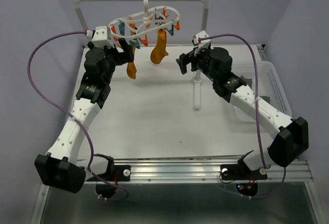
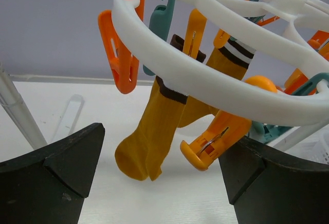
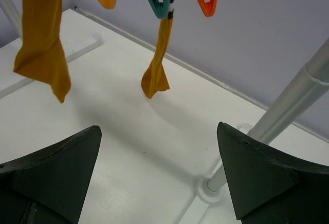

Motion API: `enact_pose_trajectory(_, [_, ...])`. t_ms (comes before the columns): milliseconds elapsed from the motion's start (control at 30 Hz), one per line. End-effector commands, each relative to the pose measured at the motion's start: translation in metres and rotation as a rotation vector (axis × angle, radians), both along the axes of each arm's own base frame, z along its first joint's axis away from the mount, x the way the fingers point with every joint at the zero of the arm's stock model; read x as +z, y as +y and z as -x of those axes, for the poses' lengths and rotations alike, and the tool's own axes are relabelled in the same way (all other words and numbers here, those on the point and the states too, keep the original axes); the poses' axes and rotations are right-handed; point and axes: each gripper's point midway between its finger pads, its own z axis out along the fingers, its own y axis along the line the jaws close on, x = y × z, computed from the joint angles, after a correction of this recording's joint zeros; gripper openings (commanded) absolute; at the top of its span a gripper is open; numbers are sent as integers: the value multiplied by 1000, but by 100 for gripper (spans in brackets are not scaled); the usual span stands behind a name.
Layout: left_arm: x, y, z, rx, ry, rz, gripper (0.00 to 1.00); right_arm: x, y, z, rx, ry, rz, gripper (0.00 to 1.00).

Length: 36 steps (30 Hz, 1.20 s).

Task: Clip the socks to the hanger
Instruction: Rotate the hanger at the clothesline.

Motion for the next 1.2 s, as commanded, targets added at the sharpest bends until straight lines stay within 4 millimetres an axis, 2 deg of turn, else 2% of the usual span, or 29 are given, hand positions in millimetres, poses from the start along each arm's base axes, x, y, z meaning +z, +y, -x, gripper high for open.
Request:
enact_pose_trajectory(0, [34,3,0,2,-86,5,99,25,-20,-12,-119,-64,-2,100])
enact_pose_trajectory(133, [38,5,6,11,-84,40,99,20,-15,-11,-80,-59,25,100])
enact_pose_trajectory(200, [36,6,9,17,-78,50,99,24,-16,-11,-85,-66,28,100])
enact_pose_trajectory(367, [26,16,14,71,-59,96,99,27,-22,-5,-96,-73,32,100])
enact_pose_trajectory(567, [17,21,17,102,-42,118,99,20,-31,-5,-141,-57,37,100])
enact_pose_trajectory(733, [20,24,22,106,-58,114,99,15,-41,-8,-186,-40,33,100])
enact_pose_trajectory(800, [18,23,25,94,-57,108,99,17,-55,-16,-250,-1,-24,100])
enact_pose_trajectory(833, [19,21,28,77,-60,101,99,5,-62,-21,-279,50,-22,100])
enact_pose_trajectory(900, [17,20,35,63,-67,92,99,-2,-81,-29,-342,106,-59,100])
enact_pose_trajectory(1000, [12,24,47,65,-75,74,99,-13,-101,-29,-404,148,-81,100])
enact_pose_trajectory(1133, [8,29,63,60,-92,52,99,-32,-159,-28,-601,241,-114,100])
enact_pose_trajectory(1167, [12,31,68,62,-114,48,99,-38,-187,-31,-679,259,-131,100])
